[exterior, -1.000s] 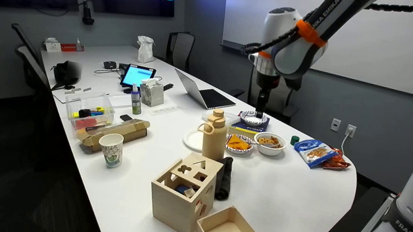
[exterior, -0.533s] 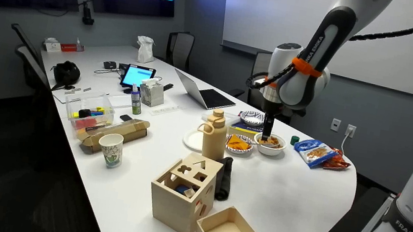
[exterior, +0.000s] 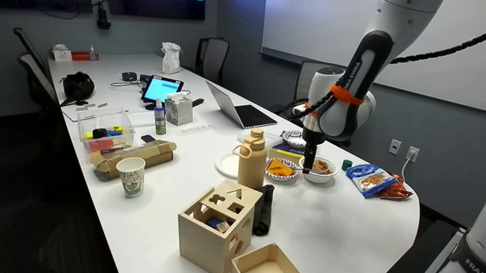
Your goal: Stir the contents in the bowl
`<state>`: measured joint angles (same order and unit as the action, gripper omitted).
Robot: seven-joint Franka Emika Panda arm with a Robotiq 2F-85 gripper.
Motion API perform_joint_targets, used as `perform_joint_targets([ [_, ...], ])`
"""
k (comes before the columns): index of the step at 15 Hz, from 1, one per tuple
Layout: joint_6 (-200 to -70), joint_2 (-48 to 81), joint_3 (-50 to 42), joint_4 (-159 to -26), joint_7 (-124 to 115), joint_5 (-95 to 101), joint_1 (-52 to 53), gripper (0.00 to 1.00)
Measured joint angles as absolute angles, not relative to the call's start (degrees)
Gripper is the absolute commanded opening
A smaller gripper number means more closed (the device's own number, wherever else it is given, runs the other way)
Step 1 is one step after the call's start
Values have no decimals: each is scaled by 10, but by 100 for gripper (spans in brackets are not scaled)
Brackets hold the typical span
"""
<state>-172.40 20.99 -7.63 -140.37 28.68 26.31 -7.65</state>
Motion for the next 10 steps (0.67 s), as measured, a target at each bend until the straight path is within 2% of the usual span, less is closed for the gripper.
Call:
perform_joint_targets([
  [10,-1728,304,-60,-1312,316,263,-90,100],
])
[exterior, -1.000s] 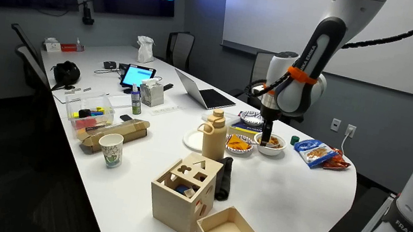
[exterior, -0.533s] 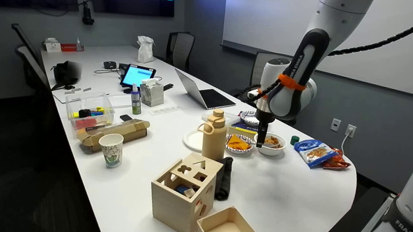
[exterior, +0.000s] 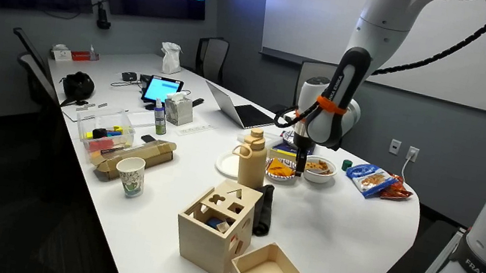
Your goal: Stir the contents in the bowl
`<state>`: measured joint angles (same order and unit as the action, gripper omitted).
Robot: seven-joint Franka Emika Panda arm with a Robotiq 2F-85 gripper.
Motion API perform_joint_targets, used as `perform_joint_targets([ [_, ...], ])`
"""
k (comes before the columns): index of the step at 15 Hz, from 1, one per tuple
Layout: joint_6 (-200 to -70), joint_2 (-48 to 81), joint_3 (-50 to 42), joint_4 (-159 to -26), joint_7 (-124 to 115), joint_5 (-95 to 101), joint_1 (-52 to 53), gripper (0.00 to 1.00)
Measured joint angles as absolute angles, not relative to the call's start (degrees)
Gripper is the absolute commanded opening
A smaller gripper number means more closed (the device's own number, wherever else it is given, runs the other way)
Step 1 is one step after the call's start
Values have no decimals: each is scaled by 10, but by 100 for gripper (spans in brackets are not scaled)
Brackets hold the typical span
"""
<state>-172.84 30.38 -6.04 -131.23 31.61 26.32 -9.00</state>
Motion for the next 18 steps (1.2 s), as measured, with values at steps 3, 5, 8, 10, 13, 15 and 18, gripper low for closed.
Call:
perform_joint_targets([
  [3,-1729,306,-59,-1310,318,263,-92,100],
  [5,-1729,306,-59,-1309,318,263,-92,100],
  [8,-1728,312,-60,-1309,317,263,-91,100],
  [10,-1734,322,-67,-1307,314,263,-85,100],
  [13,-1757,345,-83,-1304,308,263,-74,100],
  [15,-1779,357,-98,-1304,306,264,-62,100],
  [18,-1809,367,-131,-1304,300,265,-30,100],
])
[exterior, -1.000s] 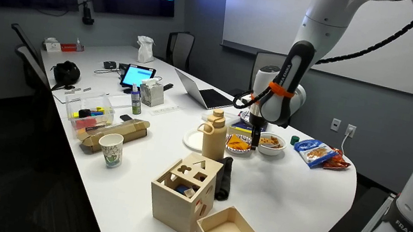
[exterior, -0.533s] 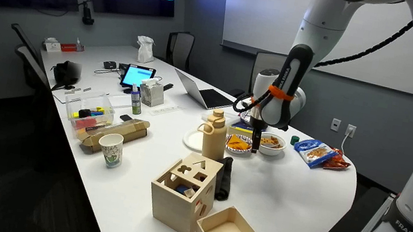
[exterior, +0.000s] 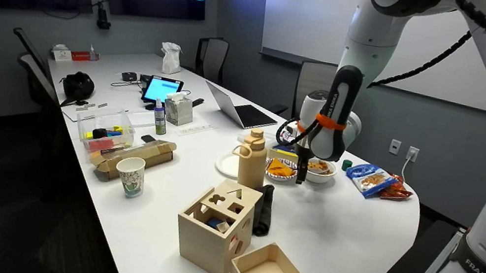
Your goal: Stir the contents in the bowl
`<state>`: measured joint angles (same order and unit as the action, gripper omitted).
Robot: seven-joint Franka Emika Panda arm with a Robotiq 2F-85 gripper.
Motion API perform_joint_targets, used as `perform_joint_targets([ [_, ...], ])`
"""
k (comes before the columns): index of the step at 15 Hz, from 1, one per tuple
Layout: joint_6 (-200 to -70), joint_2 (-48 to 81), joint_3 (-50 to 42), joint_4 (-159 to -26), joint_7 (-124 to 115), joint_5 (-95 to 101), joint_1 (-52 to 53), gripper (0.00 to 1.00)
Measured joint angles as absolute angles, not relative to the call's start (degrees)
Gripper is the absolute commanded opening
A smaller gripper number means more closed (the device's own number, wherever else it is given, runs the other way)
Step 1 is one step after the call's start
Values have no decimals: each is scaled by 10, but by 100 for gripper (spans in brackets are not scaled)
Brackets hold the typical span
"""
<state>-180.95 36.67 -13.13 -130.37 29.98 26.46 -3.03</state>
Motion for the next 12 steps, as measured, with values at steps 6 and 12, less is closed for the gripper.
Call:
perform_joint_targets([
  [6,-1851,380,-188,-1299,290,265,31,100],
  [12,-1869,399,-212,-1289,282,264,59,49],
])
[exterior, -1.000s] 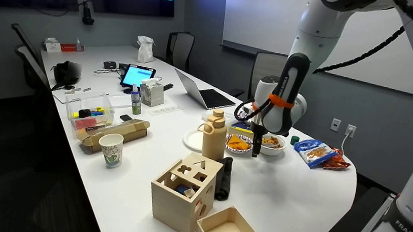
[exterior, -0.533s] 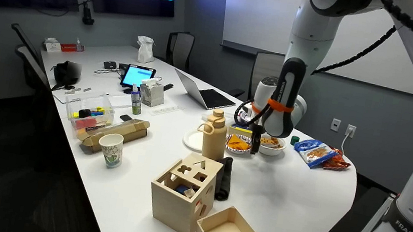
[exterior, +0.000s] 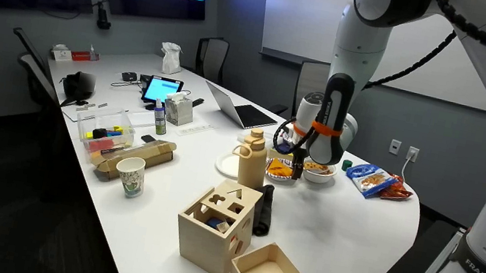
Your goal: Stir the contents in the bowl
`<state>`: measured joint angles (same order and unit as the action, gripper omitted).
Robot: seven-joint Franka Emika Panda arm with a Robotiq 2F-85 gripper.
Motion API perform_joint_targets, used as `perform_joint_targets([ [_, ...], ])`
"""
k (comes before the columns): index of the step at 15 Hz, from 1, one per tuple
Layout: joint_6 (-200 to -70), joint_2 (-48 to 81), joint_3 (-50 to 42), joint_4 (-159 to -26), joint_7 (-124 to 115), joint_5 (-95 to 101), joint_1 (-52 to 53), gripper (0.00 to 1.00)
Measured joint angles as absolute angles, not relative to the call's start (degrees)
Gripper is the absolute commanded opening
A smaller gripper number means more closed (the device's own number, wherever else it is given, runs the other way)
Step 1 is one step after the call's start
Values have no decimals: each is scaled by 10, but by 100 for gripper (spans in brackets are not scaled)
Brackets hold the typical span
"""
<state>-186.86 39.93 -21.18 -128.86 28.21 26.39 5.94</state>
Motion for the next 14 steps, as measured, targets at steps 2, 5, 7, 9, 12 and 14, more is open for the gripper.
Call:
perform_joint_targets([
  [2,-1877,405,-220,-1289,281,264,66,33],
  [5,-1889,410,-235,-1289,280,262,78,11],
  [7,-1898,414,-244,-1289,279,261,85,0],
  [9,-1904,417,-249,-1289,279,260,89,0],
  [12,-1913,418,-257,-1291,279,258,96,1],
  [14,-1920,418,-261,-1294,279,256,101,1],
])
